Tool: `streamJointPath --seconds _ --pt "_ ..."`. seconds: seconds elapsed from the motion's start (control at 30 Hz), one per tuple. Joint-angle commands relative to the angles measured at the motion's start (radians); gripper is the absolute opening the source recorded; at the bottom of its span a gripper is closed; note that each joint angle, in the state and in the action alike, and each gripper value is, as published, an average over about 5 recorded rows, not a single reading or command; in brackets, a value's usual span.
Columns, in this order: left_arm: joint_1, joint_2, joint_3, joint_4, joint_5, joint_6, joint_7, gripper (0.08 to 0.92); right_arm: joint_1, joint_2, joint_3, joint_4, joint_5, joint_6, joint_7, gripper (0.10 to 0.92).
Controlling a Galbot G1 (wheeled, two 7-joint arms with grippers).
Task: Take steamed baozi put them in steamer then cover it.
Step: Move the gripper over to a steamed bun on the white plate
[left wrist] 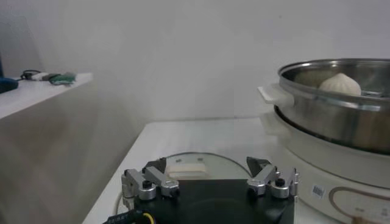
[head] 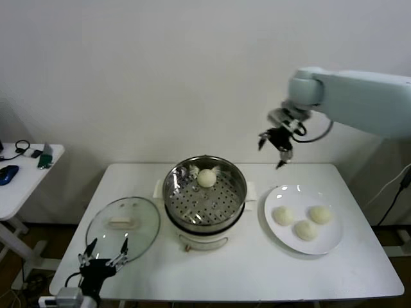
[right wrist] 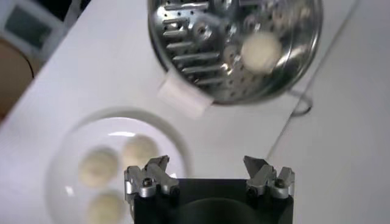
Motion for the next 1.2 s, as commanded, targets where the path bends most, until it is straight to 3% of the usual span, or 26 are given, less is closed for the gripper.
streamJointPath --seconds 0.03,0.43,1.2 --pt "-0.001 -0.003 -0.005 0.010 0.000 -0.003 -0.001 0.823 -0.168 -0.229 -0.019 0.147 0.017 -0.254 0.145 0.823" --pt "0.005 -0.013 -0.009 0.015 0.002 -0.007 -0.003 0.823 -0.519 -0.096 0.224 -0.078 -0.166 -0.266 0.191 0.823" --pt "0.009 -0.011 -0.006 0.018 0.016 -0.012 -0.004 0.823 -0.665 -0.014 0.372 -0.197 -0.211 -0.276 0.257 0.797"
